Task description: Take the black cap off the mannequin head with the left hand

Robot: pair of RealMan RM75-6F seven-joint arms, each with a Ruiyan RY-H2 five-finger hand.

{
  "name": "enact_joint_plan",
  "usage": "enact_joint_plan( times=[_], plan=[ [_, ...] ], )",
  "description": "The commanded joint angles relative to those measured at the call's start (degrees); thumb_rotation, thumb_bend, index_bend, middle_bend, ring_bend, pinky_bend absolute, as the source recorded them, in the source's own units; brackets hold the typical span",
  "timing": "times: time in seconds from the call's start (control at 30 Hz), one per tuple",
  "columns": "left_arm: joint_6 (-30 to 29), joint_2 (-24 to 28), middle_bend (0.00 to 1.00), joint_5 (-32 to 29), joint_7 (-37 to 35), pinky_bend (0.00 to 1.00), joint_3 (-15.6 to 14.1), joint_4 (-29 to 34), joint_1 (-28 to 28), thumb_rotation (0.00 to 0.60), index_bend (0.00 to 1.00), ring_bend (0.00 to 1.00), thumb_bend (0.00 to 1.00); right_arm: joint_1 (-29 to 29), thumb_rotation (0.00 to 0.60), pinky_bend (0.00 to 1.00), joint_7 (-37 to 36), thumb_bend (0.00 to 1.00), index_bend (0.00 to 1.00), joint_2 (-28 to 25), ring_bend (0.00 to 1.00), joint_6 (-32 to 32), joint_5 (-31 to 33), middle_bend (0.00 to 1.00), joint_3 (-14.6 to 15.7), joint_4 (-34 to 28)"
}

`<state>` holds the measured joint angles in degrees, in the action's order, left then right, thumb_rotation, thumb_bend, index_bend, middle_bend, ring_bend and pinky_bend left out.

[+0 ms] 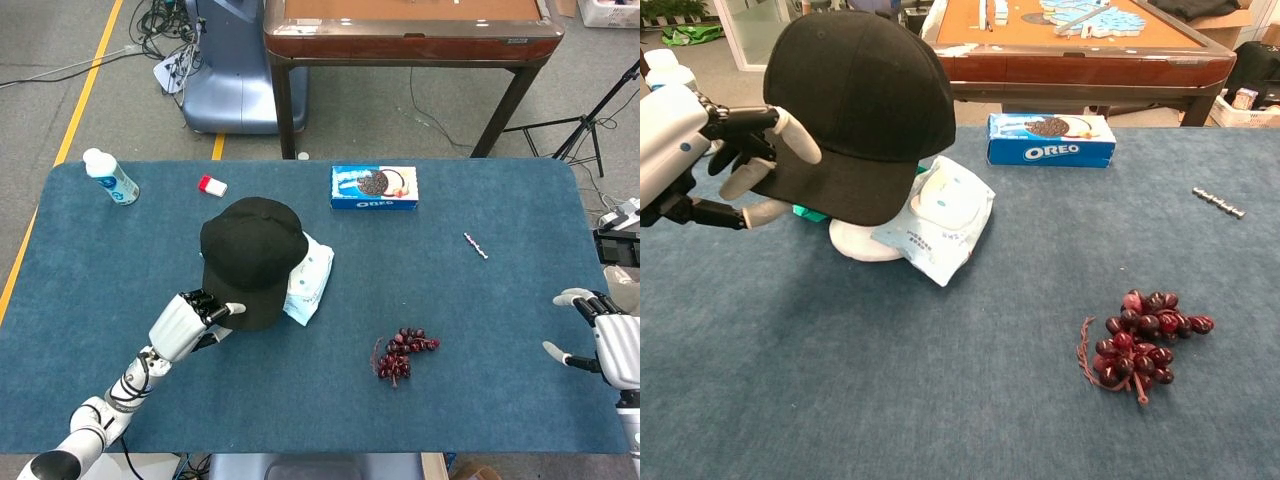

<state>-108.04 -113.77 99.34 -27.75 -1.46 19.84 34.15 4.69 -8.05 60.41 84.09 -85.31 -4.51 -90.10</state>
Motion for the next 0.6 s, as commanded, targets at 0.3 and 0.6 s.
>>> enact_joint_plan(
  times=[0.3,0.6],
  plan=[
    [-1.6,0.2,0.92,0.0,-0.2,0.82,-0.2,0.0,0.2,0.6,0.5,0.74,0.51,0.1,0.6,0.48,0.3,0.03,0.35,0.0,0.26,-0.2,0.1,0.31,0.0,-0.1],
    [-3.5,1.5,0.93,0.3,2.0,0.83,-0.1,1.6,1.0,0.6,0.56,0.74,0.52,0.2,0.6,0.48,0.6,0.03,0.35,0.1,0.26,-0.4,0.1,0.31,0.0,-0.2]
  ],
)
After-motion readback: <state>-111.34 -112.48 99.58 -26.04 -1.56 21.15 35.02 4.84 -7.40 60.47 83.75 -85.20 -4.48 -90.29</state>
